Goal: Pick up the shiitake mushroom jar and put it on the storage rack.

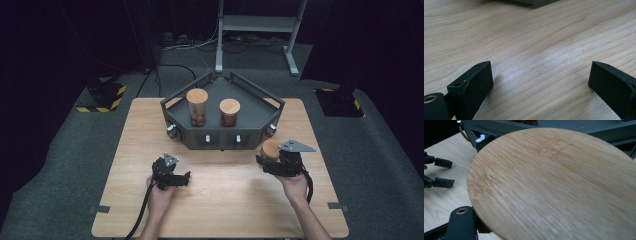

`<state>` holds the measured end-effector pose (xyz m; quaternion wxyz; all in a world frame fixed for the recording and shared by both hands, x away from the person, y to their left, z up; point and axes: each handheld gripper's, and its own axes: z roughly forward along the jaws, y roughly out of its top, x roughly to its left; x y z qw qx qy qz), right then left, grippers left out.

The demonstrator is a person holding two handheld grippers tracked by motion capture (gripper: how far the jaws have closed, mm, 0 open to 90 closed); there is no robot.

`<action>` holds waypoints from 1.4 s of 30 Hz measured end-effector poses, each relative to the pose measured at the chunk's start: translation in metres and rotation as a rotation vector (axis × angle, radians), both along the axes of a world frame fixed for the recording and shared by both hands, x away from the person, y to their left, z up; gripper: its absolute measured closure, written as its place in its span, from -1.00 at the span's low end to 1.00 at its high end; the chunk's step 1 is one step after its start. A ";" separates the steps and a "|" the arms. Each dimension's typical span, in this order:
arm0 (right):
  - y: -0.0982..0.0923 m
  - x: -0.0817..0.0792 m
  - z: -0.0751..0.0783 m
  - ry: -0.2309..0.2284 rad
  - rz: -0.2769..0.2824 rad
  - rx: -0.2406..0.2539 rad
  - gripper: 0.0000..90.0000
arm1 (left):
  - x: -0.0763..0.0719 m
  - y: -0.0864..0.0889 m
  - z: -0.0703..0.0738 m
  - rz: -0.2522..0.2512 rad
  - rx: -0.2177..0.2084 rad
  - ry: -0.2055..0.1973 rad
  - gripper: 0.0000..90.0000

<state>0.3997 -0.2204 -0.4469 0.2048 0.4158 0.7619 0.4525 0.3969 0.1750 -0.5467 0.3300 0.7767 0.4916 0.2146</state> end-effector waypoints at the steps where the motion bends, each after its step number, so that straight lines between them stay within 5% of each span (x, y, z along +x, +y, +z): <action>1: 0.001 0.001 0.001 -0.002 0.002 -0.003 -0.44 | 0.000 0.000 0.000 0.000 0.000 0.000 -0.87; 42: 0.008 0.016 0.026 -0.015 0.006 -0.019 -0.44 | 0.000 0.000 0.000 0.000 -0.002 0.001 -0.87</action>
